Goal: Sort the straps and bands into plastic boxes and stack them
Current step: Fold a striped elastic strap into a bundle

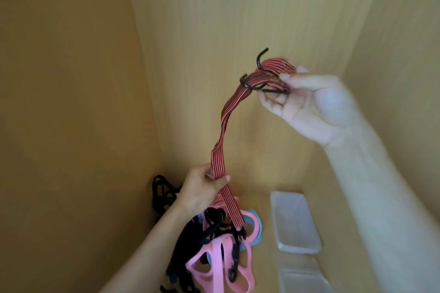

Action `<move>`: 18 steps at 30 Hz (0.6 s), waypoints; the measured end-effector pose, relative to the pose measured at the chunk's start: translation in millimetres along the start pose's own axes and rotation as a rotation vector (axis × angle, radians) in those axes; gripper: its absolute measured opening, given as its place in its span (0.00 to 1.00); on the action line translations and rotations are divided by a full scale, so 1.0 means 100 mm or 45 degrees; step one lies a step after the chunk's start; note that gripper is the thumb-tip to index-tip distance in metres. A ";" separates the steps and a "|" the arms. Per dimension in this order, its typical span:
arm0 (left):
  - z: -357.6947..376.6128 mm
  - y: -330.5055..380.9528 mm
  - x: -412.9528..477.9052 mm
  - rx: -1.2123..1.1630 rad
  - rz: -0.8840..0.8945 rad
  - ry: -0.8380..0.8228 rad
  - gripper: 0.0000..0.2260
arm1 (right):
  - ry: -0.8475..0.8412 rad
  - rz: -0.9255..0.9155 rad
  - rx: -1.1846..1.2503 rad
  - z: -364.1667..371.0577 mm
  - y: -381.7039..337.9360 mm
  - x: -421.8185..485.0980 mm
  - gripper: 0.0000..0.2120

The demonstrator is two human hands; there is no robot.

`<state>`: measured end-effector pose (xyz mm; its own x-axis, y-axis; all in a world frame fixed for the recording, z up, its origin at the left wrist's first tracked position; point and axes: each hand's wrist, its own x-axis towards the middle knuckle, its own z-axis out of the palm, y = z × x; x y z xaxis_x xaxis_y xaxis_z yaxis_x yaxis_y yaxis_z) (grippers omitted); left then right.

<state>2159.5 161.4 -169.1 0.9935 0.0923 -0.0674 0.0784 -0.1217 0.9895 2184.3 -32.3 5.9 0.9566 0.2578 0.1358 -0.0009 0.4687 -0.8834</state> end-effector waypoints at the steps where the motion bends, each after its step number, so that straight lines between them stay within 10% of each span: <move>1: -0.03 -0.02 -0.02 -0.028 -0.040 0.007 0.10 | 0.022 0.005 0.020 -0.01 0.03 0.02 0.10; 18: -0.19 -0.34 -0.35 -0.974 -0.281 -0.329 0.11 | 0.573 0.301 -0.460 -0.47 1.72 -1.06 0.13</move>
<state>2120.6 181.5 -197.9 0.9569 -0.2053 -0.2053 0.2881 0.5853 0.7579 2096.7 -19.0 -181.2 0.9717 -0.0984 -0.2150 -0.2045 0.1066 -0.9730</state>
